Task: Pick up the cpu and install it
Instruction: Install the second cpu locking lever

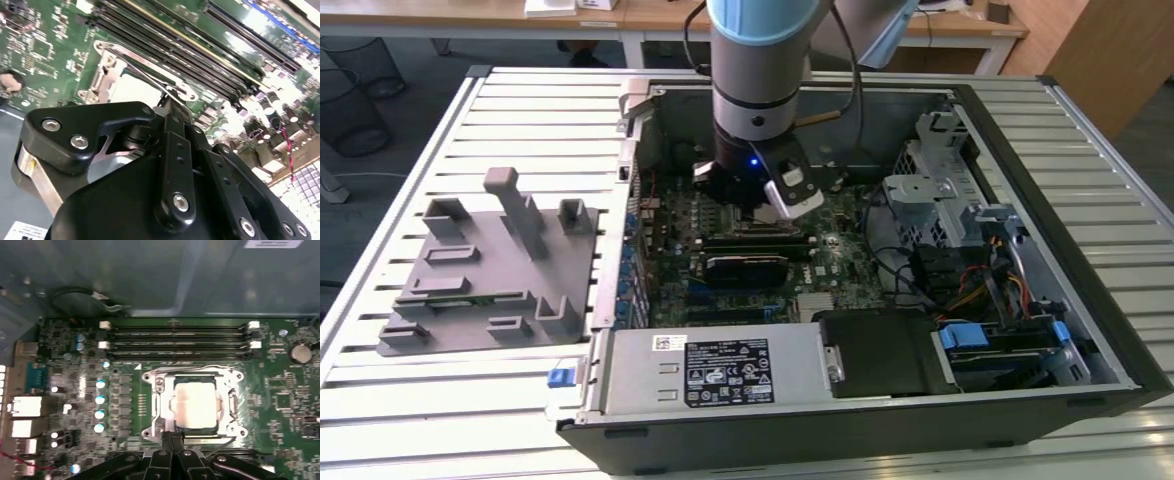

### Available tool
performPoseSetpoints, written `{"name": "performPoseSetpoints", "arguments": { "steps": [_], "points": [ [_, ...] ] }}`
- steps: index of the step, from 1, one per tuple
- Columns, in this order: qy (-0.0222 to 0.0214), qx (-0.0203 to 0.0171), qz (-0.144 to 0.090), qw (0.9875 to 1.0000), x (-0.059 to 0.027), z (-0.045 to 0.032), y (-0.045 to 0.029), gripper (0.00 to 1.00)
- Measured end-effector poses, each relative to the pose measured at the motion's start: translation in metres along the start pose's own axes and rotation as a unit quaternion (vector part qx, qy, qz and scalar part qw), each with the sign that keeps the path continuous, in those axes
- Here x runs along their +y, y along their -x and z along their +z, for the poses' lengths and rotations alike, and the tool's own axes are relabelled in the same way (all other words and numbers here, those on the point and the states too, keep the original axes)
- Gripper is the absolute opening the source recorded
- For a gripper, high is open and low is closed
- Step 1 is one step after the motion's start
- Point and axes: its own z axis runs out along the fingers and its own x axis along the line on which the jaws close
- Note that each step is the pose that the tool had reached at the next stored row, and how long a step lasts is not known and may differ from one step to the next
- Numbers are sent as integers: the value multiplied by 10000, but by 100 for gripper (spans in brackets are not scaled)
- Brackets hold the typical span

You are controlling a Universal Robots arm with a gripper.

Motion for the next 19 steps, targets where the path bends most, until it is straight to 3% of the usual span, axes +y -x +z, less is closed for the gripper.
{"name": "performPoseSetpoints", "arguments": {
  "steps": [9, 13, 19],
  "points": [
    [0, 5, 1, 10000, 26, -142, 52, 11],
    [-5, 34, 6, 10000, 26, -154, 100, 11],
    [-6, 40, 7, 10000, -82, -170, 108, 11]
  ]
}}
